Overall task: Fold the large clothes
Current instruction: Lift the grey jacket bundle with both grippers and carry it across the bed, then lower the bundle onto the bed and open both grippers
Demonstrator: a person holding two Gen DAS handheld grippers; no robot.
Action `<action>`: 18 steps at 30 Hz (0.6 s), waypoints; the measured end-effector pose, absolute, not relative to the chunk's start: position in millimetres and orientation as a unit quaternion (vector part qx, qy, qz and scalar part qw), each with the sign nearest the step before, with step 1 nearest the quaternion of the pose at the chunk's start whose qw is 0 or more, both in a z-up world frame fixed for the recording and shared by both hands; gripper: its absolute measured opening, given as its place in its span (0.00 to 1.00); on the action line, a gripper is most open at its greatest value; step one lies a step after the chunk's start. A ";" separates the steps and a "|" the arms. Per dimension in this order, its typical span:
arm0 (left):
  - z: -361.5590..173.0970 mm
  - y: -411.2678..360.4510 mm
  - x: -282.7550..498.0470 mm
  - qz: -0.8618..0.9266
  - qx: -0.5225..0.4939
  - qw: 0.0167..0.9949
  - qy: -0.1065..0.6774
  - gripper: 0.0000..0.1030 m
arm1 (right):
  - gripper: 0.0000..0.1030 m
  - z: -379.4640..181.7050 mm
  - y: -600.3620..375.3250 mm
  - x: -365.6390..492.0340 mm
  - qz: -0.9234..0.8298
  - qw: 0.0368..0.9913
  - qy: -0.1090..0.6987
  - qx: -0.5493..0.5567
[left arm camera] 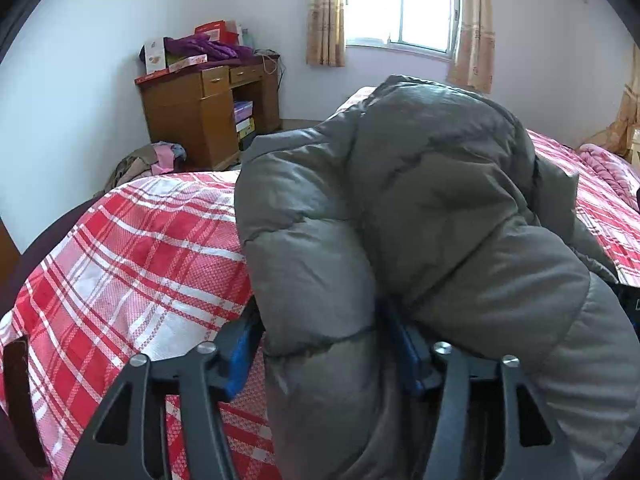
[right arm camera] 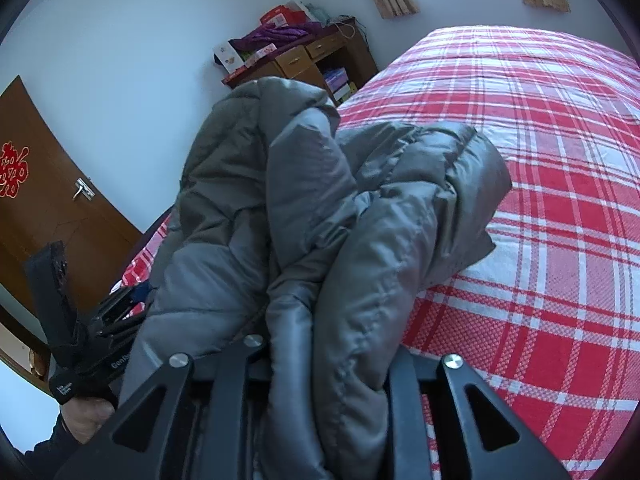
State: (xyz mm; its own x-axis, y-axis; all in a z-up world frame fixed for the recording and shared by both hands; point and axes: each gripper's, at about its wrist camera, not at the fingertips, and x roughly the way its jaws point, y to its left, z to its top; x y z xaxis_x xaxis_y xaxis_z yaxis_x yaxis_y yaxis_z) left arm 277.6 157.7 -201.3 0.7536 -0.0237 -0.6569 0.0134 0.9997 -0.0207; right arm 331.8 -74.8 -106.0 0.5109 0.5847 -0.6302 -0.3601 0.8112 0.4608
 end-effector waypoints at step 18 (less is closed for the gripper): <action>-214.0 160.1 290.1 0.010 -0.002 0.926 0.377 0.77 | 0.39 -132.0 -75.2 333.5 0.243 0.861 0.431 0.116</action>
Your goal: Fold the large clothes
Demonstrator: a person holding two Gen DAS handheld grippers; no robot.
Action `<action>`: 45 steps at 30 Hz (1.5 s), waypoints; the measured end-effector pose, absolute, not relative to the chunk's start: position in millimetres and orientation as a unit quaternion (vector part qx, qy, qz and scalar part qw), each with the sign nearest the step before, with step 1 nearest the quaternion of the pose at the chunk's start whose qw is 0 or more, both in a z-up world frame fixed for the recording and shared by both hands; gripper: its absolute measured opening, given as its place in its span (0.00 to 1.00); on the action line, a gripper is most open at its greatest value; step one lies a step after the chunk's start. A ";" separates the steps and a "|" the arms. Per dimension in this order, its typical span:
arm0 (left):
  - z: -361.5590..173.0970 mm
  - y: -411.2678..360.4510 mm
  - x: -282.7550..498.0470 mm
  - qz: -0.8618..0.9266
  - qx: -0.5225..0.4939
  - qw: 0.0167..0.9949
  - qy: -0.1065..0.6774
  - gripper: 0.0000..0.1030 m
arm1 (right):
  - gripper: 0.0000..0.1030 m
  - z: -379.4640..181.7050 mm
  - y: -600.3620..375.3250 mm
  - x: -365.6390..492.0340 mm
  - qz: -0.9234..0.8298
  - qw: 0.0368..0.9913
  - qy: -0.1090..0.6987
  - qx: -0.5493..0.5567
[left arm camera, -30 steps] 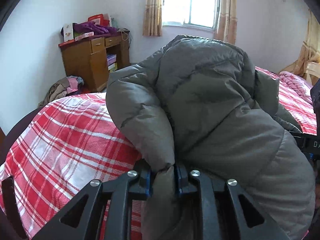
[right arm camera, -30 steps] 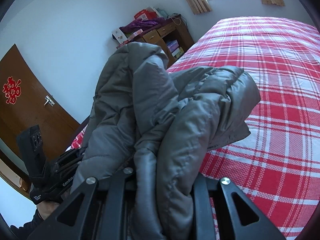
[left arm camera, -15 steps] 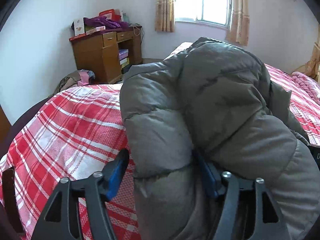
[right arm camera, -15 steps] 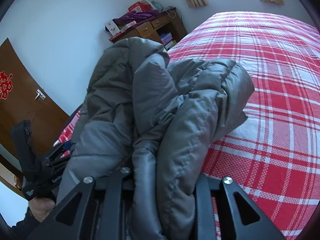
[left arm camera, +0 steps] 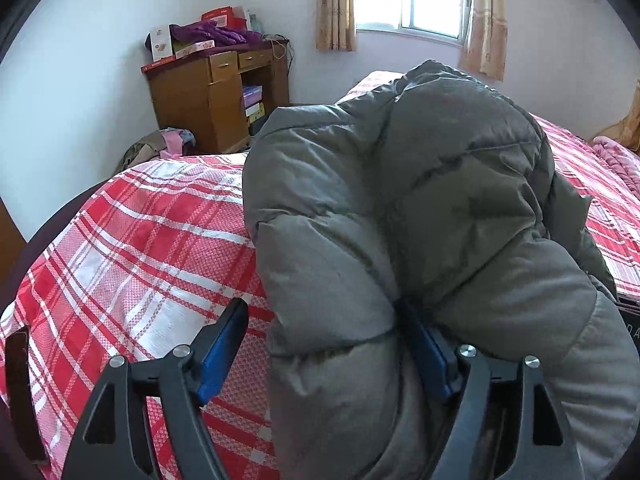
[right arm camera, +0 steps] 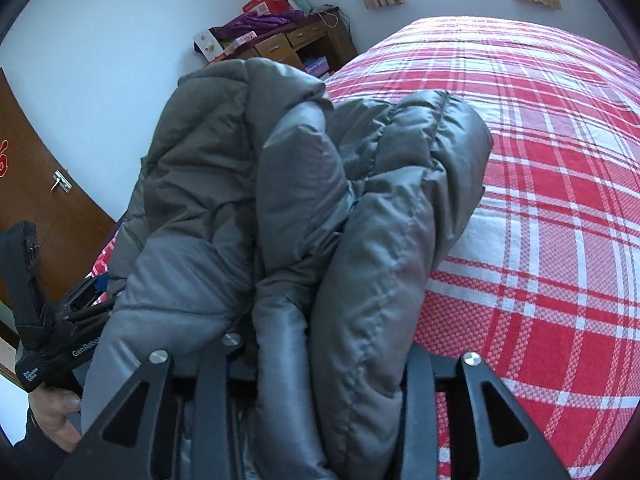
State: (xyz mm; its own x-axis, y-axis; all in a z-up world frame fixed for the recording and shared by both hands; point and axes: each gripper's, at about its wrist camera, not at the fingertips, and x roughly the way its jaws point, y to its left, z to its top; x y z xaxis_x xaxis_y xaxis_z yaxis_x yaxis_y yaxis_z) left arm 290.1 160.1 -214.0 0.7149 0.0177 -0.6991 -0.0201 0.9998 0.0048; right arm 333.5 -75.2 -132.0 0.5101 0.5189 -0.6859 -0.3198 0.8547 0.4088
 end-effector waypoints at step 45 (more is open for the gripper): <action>-37.0 178.9 134.3 0.010 -0.065 0.974 0.214 0.82 | 0.93 54.4 -64.6 151.4 0.189 0.953 0.227 0.060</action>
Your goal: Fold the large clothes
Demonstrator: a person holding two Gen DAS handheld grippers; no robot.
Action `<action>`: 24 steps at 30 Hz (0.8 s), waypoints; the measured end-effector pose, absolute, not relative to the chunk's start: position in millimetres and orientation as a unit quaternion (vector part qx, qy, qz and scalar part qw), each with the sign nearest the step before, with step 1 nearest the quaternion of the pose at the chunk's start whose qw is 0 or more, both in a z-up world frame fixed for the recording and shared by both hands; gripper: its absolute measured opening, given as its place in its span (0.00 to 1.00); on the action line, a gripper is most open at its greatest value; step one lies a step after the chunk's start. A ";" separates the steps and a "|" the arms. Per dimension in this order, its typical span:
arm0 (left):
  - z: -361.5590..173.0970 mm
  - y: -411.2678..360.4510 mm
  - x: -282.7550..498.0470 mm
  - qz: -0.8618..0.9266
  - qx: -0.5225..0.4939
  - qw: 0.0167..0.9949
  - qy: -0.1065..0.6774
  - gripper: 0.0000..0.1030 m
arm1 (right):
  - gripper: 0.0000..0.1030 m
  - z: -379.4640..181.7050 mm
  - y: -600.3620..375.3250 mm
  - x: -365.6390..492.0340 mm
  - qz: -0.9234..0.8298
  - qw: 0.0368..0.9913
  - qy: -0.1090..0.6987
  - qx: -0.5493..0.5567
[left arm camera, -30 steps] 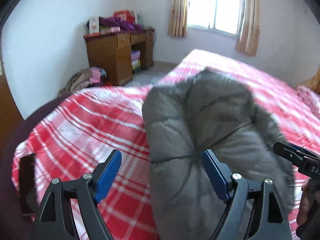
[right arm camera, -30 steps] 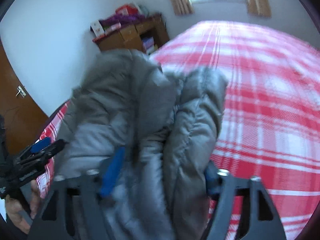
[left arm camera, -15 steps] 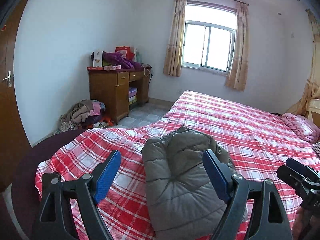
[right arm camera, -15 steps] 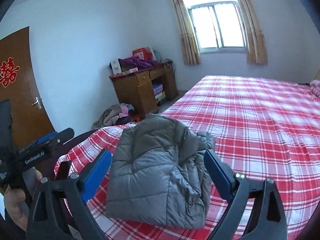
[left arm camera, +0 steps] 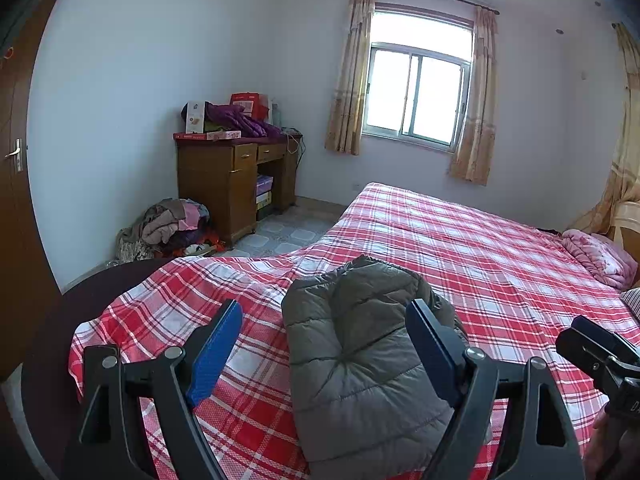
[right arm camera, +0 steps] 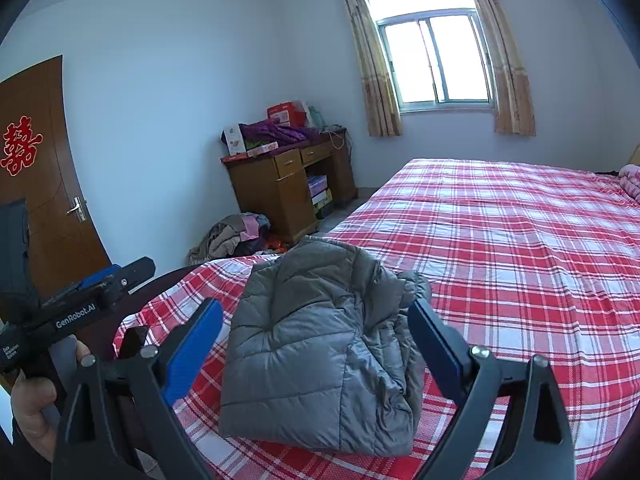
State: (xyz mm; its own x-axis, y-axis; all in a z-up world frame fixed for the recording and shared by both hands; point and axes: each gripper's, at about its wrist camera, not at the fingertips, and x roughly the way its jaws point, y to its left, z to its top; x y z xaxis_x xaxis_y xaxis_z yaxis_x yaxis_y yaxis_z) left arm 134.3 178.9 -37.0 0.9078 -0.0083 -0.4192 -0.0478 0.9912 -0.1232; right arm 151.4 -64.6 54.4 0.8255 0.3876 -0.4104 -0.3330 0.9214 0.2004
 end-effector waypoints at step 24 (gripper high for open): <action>-38.7 176.0 135.7 0.006 -0.060 0.974 0.218 0.82 | 0.93 50.9 -62.6 151.3 0.193 0.951 0.232 0.069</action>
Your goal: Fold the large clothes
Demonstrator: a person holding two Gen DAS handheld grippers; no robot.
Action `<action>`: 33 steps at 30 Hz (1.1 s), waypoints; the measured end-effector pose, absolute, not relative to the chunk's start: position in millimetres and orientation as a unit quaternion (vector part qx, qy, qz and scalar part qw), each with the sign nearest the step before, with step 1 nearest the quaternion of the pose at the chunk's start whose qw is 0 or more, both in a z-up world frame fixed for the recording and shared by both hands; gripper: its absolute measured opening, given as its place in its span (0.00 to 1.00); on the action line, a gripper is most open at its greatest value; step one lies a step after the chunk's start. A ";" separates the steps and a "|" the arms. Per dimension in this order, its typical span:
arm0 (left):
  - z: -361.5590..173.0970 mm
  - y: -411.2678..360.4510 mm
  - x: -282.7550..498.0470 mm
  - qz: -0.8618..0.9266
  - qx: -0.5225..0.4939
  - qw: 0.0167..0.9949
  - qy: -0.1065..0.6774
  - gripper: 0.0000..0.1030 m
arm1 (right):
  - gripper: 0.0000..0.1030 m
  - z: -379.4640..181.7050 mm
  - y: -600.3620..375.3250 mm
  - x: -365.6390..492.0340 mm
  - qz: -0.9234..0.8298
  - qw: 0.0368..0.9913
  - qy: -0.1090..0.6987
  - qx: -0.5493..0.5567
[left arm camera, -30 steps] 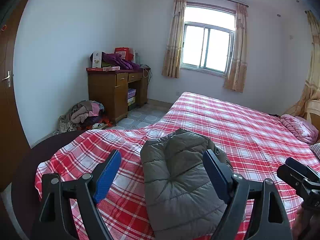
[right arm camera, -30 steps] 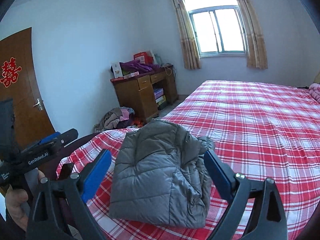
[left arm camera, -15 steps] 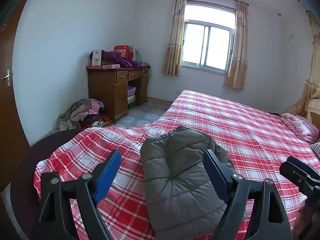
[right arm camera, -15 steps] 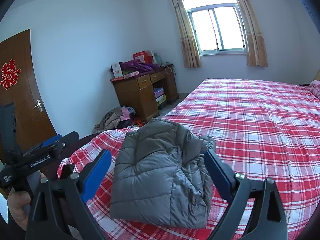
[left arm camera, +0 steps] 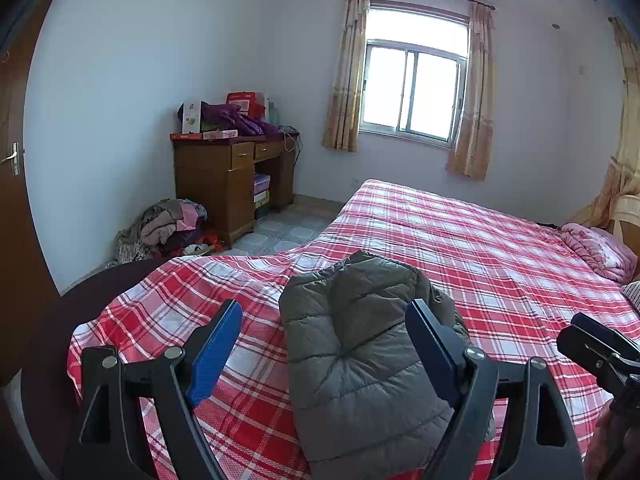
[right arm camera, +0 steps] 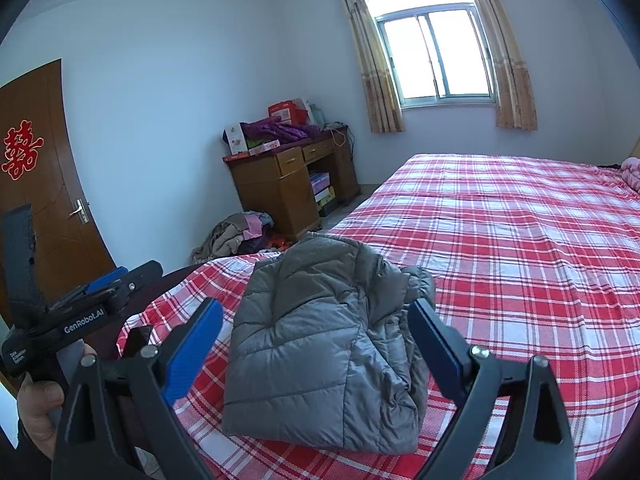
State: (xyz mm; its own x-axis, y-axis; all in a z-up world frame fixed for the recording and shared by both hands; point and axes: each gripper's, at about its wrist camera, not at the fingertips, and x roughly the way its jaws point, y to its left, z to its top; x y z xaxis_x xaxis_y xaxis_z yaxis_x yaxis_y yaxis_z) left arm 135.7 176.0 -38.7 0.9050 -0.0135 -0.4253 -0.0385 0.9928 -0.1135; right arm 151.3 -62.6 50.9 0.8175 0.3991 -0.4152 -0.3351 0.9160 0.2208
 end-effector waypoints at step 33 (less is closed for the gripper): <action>-48.6 174.5 145.6 0.007 -0.052 0.970 0.237 0.82 | 0.93 47.5 -59.8 150.9 0.197 0.950 0.234 0.068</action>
